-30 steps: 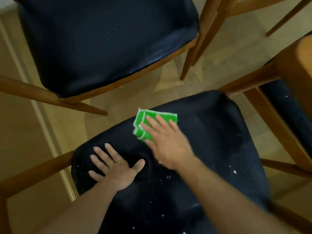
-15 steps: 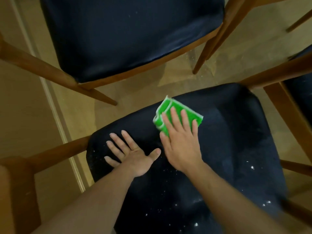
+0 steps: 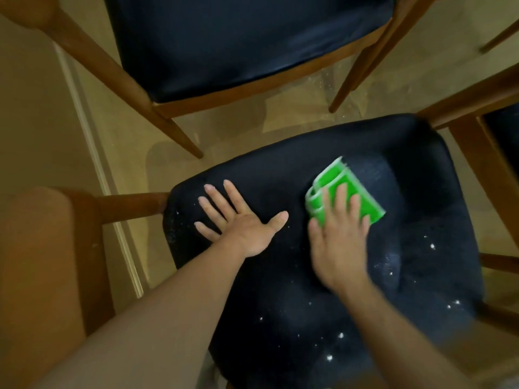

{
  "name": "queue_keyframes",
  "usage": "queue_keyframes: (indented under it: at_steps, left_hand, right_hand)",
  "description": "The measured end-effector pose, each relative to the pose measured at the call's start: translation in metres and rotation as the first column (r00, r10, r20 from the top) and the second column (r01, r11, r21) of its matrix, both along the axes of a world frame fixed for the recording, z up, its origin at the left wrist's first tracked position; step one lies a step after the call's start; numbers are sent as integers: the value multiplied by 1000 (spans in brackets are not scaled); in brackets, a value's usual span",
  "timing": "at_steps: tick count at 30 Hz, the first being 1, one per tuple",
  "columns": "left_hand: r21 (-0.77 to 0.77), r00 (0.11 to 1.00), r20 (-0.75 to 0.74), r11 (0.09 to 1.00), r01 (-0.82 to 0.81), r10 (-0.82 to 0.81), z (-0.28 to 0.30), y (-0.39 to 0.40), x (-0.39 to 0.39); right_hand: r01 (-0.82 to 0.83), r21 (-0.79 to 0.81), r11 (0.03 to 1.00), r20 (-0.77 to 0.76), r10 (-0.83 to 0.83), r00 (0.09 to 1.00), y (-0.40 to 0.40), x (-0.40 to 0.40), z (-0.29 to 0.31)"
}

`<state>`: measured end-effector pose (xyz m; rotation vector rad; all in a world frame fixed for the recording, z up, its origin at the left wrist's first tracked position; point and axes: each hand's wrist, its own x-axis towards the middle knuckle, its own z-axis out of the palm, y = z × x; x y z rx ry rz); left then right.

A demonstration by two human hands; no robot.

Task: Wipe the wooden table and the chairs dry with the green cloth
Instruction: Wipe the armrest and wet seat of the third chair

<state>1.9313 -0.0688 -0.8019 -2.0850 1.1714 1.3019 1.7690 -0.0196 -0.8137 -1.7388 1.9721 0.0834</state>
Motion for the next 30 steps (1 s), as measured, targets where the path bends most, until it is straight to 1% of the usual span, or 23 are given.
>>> queue_keyframes:
  at_steps: [3,4,5,6,7,8,9,10,11,12,14,16,18,20,21,22,23,25,27,28,30]
  left_hand:
    - [-46,999,-34,999,21,-23,1,4,4]
    - [-64,999,-42,998,22,-25,1,5,6]
    - [-84,999,-47,996,20,-24,2,5,8]
    - [-102,998,-51,995,15,-20,4,5,11]
    - [-122,999,-49,993,9,-15,6,5,13]
    - [-142,999,-41,990,4,-10,8,6,15]
    - [-161,999,-31,987,1,-6,10,7,17]
    - [-174,1000,-25,985,-3,-1,12,8,18]
    - [-181,1000,-20,983,-8,4,13,10,19]
    - [-184,1000,-13,983,-8,5,15,12,18]
    - [-195,1000,7,981,12,-11,18,19,15]
    - [-234,998,-1,970,63,-65,23,27,11]
    - [-269,991,-35,957,112,-126,32,33,6]
    - [-269,984,-82,954,129,-157,41,37,4]
    - [-261,980,-103,956,138,-169,44,37,3]
    - [-250,976,-120,957,150,-184,47,38,3]
    - [-240,971,-133,957,163,-199,50,39,4]
    - [-235,965,-143,955,182,-219,56,40,7]
    - [-275,966,-129,944,184,-226,62,41,11]
    - [-310,968,-122,935,171,-218,65,41,13]
    - [-371,976,-103,918,142,-193,71,40,19]
  right_hand:
    - [-270,20,963,65,268,961,50,24,3]
    - [-343,18,939,88,341,936,49,16,3]
    - [-371,2,929,87,369,925,42,4,2]
    - [-333,-30,943,76,334,940,33,-10,1]
    - [-217,-61,974,56,220,974,20,-26,1]
    - [-54,-65,996,44,57,997,4,-44,2]
    - [102,-50,994,49,-99,994,-11,-60,2]
    - [219,-35,975,41,-217,975,-23,-70,3]
    - [276,-28,961,6,-276,961,-30,-72,4]
    - [285,-15,958,-42,-286,957,-32,-65,4]
    - [233,27,972,-103,-229,968,-20,-34,4]
    - [85,48,995,-69,-81,994,7,6,5]
    - [-75,87,993,29,72,997,33,36,6]
    - [-198,116,973,71,191,979,42,41,6]
    - [-221,98,970,74,214,974,39,36,7]
    - [-196,53,979,83,192,978,34,29,7]
    - [-136,-1,991,89,135,987,28,20,8]
    - [22,-53,998,69,-18,997,11,-3,8]
    - [146,-2,989,70,-146,987,-5,-19,8]
    - [166,35,985,63,-168,984,-10,-20,8]
    - [161,124,979,-21,-160,987,-12,-12,6]
